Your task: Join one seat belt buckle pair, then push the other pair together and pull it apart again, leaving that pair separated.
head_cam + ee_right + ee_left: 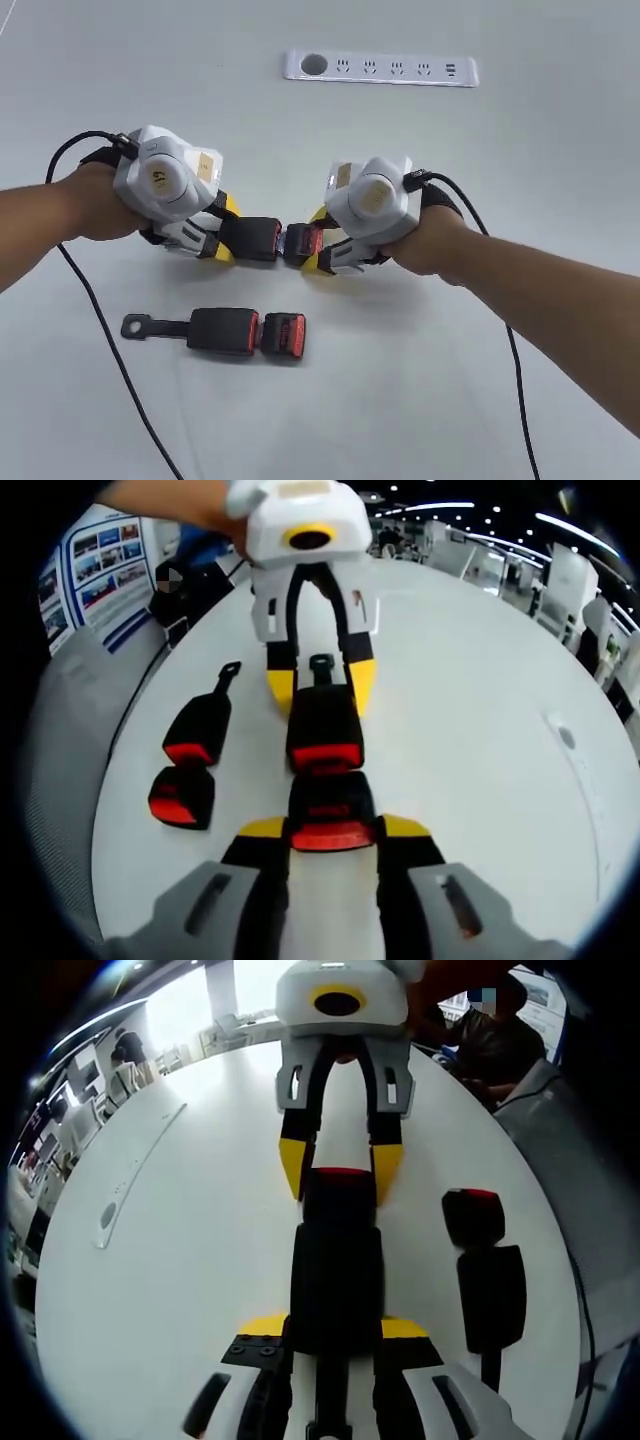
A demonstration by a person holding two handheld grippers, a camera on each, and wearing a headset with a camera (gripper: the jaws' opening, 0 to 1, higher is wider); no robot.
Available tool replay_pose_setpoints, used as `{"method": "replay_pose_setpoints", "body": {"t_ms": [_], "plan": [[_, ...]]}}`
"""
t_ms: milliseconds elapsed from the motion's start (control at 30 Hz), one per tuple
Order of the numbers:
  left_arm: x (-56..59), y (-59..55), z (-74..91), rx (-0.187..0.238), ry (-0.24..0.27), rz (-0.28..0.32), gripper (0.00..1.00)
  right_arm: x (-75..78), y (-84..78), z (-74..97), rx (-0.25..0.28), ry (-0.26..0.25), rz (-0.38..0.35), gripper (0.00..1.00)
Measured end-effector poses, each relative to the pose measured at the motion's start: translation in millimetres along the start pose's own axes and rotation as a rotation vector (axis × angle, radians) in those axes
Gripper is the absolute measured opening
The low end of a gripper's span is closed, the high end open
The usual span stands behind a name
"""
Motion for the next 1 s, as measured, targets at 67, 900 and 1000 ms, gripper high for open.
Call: {"method": "replay_pose_setpoints", "body": {"t_ms": [67, 900, 1000], "plan": [[0.0, -0.1, 0.2, 0.005, 0.0, 0.002, 0.31, 0.1, -0.5, 0.4, 0.004, 0.003, -0.004, 0.32], [-1.0, 0.0, 1.4, 0.023, 0.002, 0.009, 0.31, 3.8, -13.4, 13.1, 0.002, 0.003, -0.012, 0.32], [-1.1, 0.0, 1.4, 0.026, 0.0, 0.006, 0.31, 4.0, -13.7, 14.1, 0.0, 0.006, 0.0, 0.33]]}}
Point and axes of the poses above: the centre of the closed fingertips' face, and the gripper's own axes: z roughly backward along the fingers, x roughly to its right, y roughly out of its top, the point moved 6 cm from there along z, roughly backward along the fingers, and after that the axes turned 10 degrees about -y, right-handed, at the moved point
